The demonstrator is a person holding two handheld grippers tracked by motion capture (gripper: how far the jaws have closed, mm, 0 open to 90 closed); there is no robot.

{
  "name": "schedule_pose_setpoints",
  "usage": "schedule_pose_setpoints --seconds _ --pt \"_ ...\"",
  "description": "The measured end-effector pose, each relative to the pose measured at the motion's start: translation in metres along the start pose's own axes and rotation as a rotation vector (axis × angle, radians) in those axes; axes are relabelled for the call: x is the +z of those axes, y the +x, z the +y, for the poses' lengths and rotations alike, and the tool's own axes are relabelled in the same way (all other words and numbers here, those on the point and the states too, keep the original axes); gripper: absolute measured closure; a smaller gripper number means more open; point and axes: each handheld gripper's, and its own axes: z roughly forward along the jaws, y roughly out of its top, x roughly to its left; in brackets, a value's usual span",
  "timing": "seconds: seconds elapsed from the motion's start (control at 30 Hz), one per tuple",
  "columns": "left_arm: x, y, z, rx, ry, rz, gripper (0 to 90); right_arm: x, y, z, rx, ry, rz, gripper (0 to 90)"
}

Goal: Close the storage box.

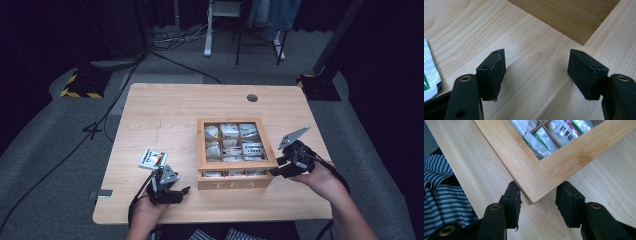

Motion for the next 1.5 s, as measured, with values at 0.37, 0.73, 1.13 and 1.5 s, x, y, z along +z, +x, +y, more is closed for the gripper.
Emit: schedule_pose_setpoints --seconds 0.37,0.73,1.13,1.5 --pt "0.0 0.0 0.0 -0.001 0.0 0.0 31.7 0.009 0.0 -0.001 -0.005 0.069 0.018 54.4" --pt "0.001 0.001 0.001 0.001 -0.001 -0.002 31.7 0.014 0.0 -0.002 -0.002 0.091 0.025 53.9" --pt "0.001 0.002 0.001 0.004 0.0 -0.001 31.7 0.02 0.001 -0.002 -0.007 0.118 0.013 54.0" --pt "0.001 0.002 0.001 0.003 -0.001 0.0 31.6 0.024 -0.001 -0.003 0.006 0.133 0.031 51.5"
